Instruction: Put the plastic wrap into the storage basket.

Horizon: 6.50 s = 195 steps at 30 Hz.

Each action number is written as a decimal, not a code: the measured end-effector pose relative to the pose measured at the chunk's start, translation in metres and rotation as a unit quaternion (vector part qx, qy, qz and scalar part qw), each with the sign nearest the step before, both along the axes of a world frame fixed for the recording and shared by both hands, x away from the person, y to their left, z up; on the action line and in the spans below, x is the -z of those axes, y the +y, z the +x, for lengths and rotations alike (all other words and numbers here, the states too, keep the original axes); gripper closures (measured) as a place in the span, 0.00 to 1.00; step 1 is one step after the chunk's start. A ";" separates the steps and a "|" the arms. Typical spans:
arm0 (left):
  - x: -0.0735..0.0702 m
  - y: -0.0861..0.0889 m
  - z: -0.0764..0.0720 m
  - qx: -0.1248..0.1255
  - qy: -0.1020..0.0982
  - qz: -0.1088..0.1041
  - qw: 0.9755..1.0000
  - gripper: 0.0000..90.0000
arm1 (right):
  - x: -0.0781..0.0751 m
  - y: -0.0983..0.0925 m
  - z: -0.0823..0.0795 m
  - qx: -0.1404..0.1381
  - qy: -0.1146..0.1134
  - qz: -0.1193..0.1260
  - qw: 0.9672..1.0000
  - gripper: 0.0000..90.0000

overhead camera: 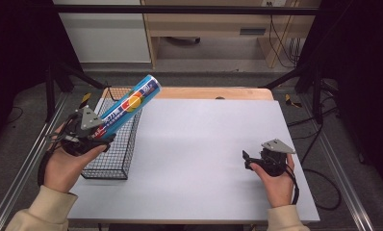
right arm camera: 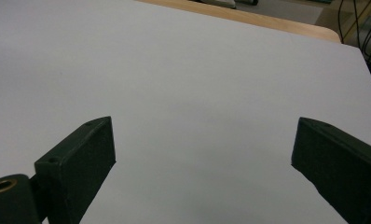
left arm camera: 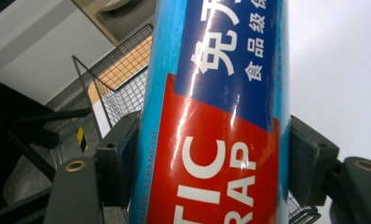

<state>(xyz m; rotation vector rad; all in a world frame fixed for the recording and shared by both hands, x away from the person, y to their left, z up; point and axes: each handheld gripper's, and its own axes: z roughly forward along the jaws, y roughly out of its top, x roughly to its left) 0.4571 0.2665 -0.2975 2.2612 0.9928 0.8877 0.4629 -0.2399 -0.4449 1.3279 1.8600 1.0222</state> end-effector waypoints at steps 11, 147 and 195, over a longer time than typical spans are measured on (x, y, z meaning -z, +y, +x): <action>-0.001 -0.001 0.002 -0.013 0.000 -0.004 1.000 0.34 | 0.000 0.002 0.002 -0.001 0.006 -0.001 1.000 0.05; 0.078 -0.008 0.059 -0.188 0.200 0.103 0.956 0.26 | 0.004 0.017 -0.001 -0.048 0.027 0.000 0.998 0.07; 0.019 -0.047 0.038 0.016 0.033 -0.048 0.998 0.08 | -0.003 0.015 -0.018 -0.020 0.011 -0.007 1.000 0.04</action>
